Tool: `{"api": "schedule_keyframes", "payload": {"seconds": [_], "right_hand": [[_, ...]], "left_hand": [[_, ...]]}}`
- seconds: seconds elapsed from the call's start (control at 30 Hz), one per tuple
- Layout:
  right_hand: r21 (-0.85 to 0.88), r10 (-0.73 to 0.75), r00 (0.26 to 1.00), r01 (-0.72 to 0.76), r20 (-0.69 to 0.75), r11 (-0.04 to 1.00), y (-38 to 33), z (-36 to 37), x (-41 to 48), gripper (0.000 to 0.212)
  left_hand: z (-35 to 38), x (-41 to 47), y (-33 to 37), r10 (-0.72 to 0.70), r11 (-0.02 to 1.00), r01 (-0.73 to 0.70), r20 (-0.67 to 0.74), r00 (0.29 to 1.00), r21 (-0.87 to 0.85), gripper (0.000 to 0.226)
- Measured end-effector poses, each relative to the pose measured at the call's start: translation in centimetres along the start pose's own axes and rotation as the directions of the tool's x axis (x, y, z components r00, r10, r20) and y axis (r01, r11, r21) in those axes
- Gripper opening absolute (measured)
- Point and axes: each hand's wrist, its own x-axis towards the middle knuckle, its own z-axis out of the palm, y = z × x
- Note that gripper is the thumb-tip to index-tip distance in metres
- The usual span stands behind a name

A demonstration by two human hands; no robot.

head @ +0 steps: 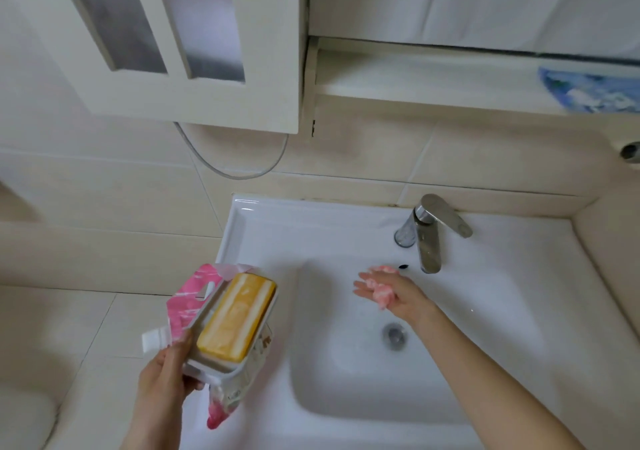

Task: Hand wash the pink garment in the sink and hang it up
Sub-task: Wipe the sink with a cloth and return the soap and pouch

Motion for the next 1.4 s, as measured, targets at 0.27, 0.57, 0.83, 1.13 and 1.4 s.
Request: {"api": "schedule_keyframes", "payload": {"seconds": [0.27,0.57,0.83,1.13,1.4], "right_hand": [[-0.042,0.089,0.992,-0.093,-0.093,0.995,-3.2,0.1,-0.7,0.017],[-0.237,-0.043,0.896,-0.07,-0.441,0.969,-2.3,2.5,-1.1,0.029],[-0.462,-0.171,0.88,-0.061,-0.444,0.885,-1.6,2.7,-1.6,0.028],[-0.208,0.064,0.997,-0.073,-0.048,0.975,-3.2,1.4,-4.9,0.023],[-0.146,-0.007,0.993,-0.011,-0.118,0.989,-3.2,0.3,-6.5,0.037]], "left_hand": [[0.2,0.0,1.4,0.006,0.998,-0.003,0.049,0.999,-0.065,0.029],[-0.1,0.9,2.0,0.035,0.999,-0.032,0.101,0.994,-0.031,0.025],[-0.6,2.1,2.3,0.045,0.999,-0.043,0.171,0.984,-0.017,0.027],[-0.7,2.1,2.5,0.036,0.999,-0.033,0.186,0.982,-0.023,0.029],[-0.2,0.9,2.2,0.029,0.999,-0.026,0.161,0.987,-0.02,0.028]]}}
